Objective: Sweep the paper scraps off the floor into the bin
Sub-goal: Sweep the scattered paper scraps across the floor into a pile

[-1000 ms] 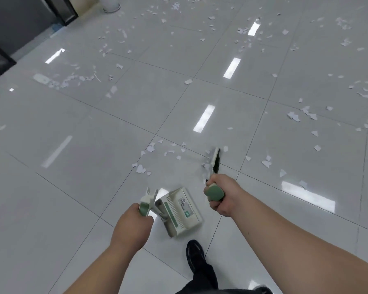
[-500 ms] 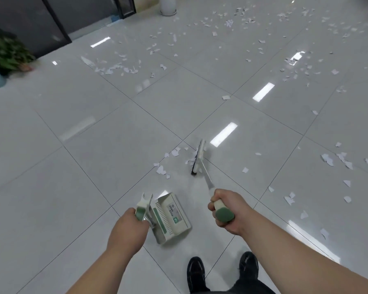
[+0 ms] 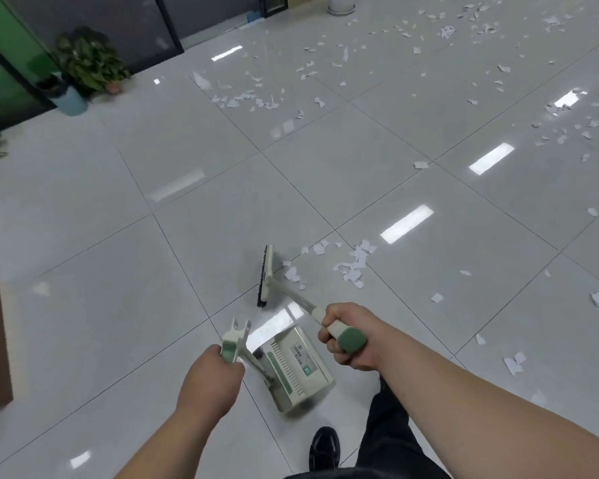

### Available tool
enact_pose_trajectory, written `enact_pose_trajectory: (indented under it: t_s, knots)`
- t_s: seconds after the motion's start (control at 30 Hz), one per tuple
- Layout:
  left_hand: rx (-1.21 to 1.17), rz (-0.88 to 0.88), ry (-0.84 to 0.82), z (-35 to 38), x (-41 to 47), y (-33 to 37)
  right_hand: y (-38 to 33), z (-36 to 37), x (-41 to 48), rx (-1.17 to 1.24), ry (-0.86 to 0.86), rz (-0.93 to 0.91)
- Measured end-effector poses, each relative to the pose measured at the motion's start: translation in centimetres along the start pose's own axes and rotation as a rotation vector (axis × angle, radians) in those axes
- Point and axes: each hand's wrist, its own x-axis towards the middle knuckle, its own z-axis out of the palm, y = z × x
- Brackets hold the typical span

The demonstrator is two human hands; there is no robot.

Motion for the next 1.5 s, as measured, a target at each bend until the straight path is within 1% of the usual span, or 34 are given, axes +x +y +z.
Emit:
enact_pose_trajectory:
  t_s: [0.1, 0.2, 0.3, 0.57, 0.7, 0.83, 0.97, 1.17, 1.3, 1.5]
  knots:
    - [0.009, -0.043, 0.019, 0.8, 0.3, 1.7, -2.5, -1.2, 1.5, -0.051, -0.018, 0.04]
    - [0.028, -0.077, 0.024, 1.7, 1.1, 4.2, -5.3, -3.9, 2.7, -0.072, -0.015, 0.076]
    - [0.038, -0.087, 0.024, 3.1, 1.8, 7.9, -7.9, -7.9, 3.2, -0.011, 0.012, 0.097]
    - [0.092, -0.051, 0.009, 7.5, 3.2, 19.1, -15.1, -18.3, 0.0, 0.151, 0.187, 0.096]
    - [0.118, -0.003, 0.001, 9.6, 3.9, 24.8, -19.0, -23.0, -2.5, 0.222, 0.31, 0.022]
    - [0.107, 0.056, -0.029, 11.8, 4.1, 30.0, -21.5, -27.6, -4.7, 0.269, 0.417, -0.031]
    - [0.138, 0.12, -0.037, 13.0, 4.2, 33.9, -22.1, -31.7, -6.6, 0.306, 0.526, -0.11]
    - [0.166, 0.218, -0.043, 13.4, 4.9, 37.9, -20.7, -36.4, -9.9, 0.344, 0.613, -0.179]
    - [0.193, 0.257, -0.044, 13.2, 5.6, 39.6, -19.3, -36.5, -12.0, 0.361, 0.577, -0.175]
    - [0.256, 0.308, -0.08, 11.4, 7.1, 40.4, -17.6, -33.5, -12.1, 0.349, 0.44, -0.144]
